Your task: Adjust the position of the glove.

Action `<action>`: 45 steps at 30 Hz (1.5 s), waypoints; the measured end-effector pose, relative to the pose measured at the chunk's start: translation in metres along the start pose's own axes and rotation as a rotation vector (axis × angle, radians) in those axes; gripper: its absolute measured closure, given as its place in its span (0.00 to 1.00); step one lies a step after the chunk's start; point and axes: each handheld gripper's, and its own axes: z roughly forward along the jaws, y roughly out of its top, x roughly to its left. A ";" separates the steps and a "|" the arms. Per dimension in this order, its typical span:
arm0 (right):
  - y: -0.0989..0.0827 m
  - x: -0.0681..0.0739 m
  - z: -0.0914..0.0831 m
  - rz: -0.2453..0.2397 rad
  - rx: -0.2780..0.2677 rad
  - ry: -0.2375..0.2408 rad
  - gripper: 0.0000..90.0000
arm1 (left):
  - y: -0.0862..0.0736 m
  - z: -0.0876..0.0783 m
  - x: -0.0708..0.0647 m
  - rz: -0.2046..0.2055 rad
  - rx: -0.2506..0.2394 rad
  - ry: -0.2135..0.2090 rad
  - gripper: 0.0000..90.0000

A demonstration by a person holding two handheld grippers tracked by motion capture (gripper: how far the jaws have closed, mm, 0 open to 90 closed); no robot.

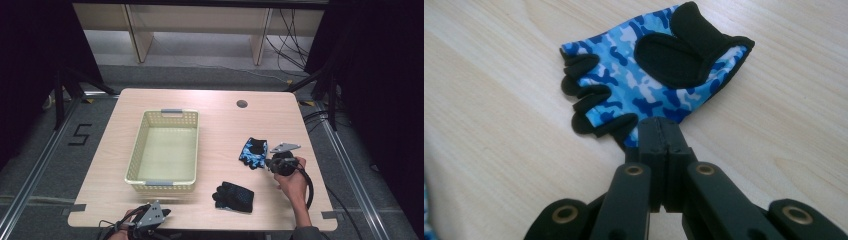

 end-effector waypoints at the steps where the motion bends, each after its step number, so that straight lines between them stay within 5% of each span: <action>1: 0.000 0.000 0.002 -0.004 0.005 -0.003 1.00 | 0.001 -0.001 0.001 0.016 0.001 0.001 0.23; 2: 0.001 0.001 0.004 0.024 0.010 0.003 1.00 | 0.001 -0.001 0.001 0.014 0.000 0.002 0.23; 10: 0.002 0.007 0.018 -0.014 0.030 0.002 1.00 | 0.000 0.000 -0.001 -0.004 0.005 -0.005 0.23; 15: 0.014 0.023 0.029 -0.033 0.014 0.036 1.00 | 0.001 0.000 0.000 0.018 0.002 -0.005 0.23; 19: 0.024 0.032 0.037 -0.051 0.020 0.049 1.00 | 0.000 0.000 -0.001 -0.005 0.000 0.000 0.23; 24: 0.036 0.042 0.050 0.012 -0.008 0.099 1.00 | 0.000 0.000 -0.002 -0.005 0.001 -0.007 0.23; 29: 0.051 0.052 0.063 -0.021 -0.024 0.094 1.00 | 0.001 0.000 -0.001 0.005 0.002 0.003 0.22; 32: 0.055 0.051 0.065 -0.020 -0.007 0.102 1.00 | 0.000 -0.001 -0.001 -0.001 -0.005 -0.011 0.22; 37: 0.064 0.040 0.052 -0.042 -0.101 0.088 0.91 | 0.001 -0.002 -0.001 0.015 0.001 0.006 0.22; 41: 0.063 0.024 0.036 -0.030 -0.125 0.075 0.84 | 0.000 -0.001 -0.001 -0.001 -0.003 -0.013 0.22; 45: 0.058 0.013 0.035 -0.062 -0.111 0.067 0.81 | 0.001 -0.001 -0.001 -0.004 -0.008 0.001 0.22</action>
